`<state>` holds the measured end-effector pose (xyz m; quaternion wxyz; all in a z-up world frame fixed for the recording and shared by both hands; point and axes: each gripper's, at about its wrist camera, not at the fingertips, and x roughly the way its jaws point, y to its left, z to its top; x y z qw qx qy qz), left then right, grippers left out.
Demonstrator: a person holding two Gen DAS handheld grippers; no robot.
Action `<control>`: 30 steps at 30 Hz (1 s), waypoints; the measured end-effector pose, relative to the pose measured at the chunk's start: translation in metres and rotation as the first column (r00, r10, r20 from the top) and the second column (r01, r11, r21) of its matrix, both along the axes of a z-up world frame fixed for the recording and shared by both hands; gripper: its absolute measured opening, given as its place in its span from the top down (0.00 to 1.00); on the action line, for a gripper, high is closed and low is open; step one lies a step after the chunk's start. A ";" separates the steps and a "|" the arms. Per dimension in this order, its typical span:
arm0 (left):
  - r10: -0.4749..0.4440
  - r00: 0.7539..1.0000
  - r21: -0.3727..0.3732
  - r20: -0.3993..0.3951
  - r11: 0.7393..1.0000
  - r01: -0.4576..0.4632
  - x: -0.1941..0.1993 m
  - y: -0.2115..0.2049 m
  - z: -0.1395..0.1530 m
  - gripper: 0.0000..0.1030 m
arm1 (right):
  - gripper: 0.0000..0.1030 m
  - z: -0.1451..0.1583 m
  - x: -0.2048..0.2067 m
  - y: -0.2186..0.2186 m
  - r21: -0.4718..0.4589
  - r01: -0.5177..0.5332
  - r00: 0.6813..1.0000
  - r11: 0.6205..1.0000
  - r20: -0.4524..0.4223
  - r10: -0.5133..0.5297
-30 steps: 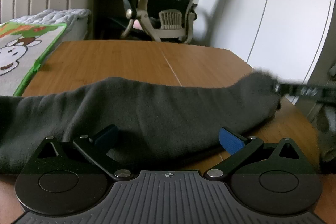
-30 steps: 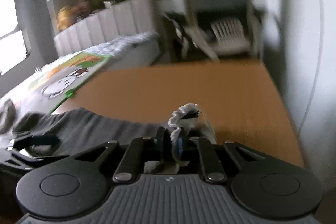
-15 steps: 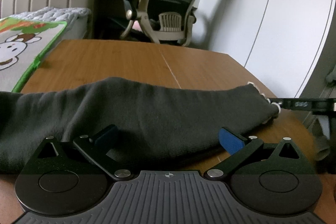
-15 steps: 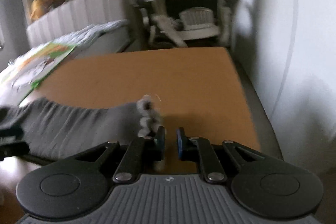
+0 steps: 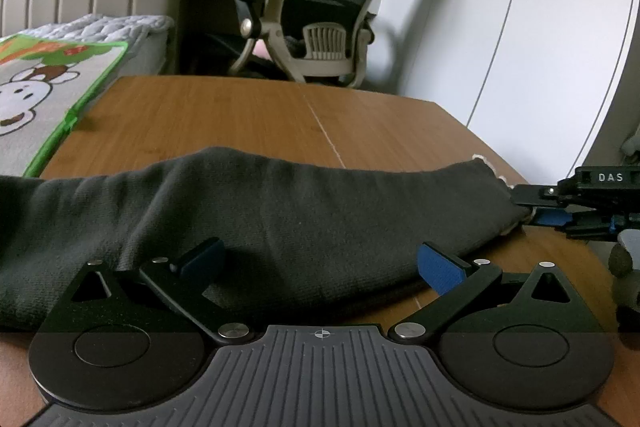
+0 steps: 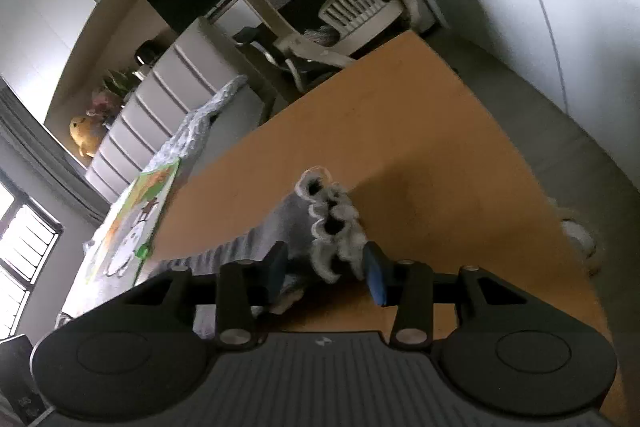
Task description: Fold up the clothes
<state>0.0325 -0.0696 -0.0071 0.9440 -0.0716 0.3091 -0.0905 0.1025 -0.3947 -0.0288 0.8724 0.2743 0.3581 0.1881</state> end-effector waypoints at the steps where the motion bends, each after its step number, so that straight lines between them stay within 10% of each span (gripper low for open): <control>1: 0.000 1.000 -0.001 0.000 1.000 0.000 0.001 0.000 0.000 0.00 | 0.63 -0.001 -0.001 0.002 0.002 -0.005 1.000 1.000 0.005 0.005; 14: 0.002 1.000 -0.014 0.003 1.000 -0.001 0.003 0.001 -0.001 0.00 | 0.81 0.031 -0.019 0.041 -0.202 -0.036 0.976 0.979 0.203 0.078; 30: -0.072 0.997 -0.174 -0.003 0.982 0.070 0.026 -0.002 0.042 0.00 | 0.78 0.037 -0.049 0.123 -0.586 -0.152 0.890 0.796 0.269 0.367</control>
